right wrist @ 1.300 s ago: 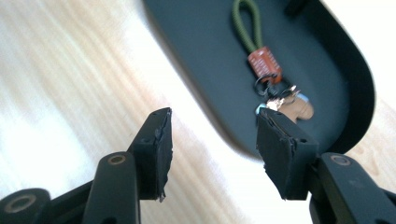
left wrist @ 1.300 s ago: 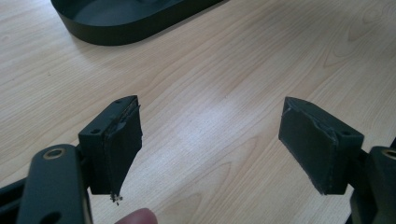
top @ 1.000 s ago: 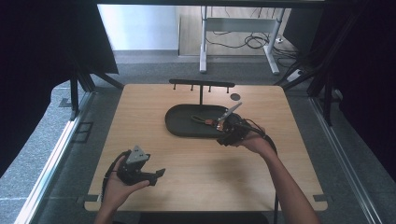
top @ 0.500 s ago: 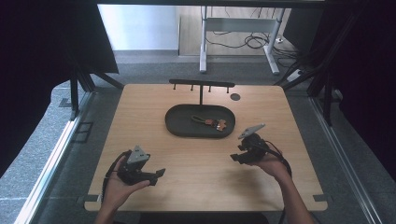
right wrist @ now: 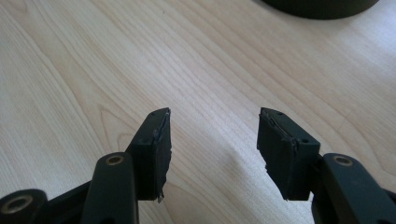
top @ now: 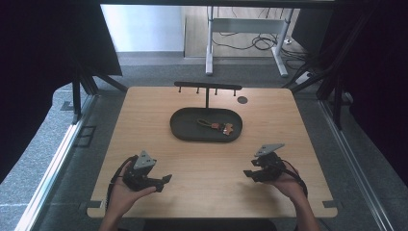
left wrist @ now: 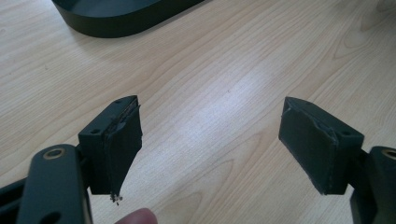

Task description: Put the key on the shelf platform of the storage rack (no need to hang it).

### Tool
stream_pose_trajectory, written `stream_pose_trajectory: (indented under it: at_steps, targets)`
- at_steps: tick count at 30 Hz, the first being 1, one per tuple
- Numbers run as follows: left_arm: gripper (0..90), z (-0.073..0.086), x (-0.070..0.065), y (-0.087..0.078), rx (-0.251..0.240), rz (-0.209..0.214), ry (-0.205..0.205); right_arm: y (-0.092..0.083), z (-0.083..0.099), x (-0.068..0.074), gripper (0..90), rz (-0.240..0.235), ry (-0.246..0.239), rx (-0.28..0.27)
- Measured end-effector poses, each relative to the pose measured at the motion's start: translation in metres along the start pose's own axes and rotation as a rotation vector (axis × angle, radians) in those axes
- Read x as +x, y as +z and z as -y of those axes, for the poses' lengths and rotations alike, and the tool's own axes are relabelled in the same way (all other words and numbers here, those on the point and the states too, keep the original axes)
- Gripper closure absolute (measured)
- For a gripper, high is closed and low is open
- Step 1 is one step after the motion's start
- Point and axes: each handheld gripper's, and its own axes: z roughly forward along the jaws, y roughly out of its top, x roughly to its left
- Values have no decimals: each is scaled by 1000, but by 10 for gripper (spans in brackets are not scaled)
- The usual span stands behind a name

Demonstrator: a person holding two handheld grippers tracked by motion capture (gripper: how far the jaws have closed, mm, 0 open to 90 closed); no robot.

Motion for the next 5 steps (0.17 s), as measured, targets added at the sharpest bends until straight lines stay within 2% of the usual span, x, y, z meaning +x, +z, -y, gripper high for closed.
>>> stream_pose_trajectory:
  at_steps: [5]
  targets:
    - [216, -1, 0, -2, -6, -3, -2, -4, 5, 1, 425, 23, 12, -40]
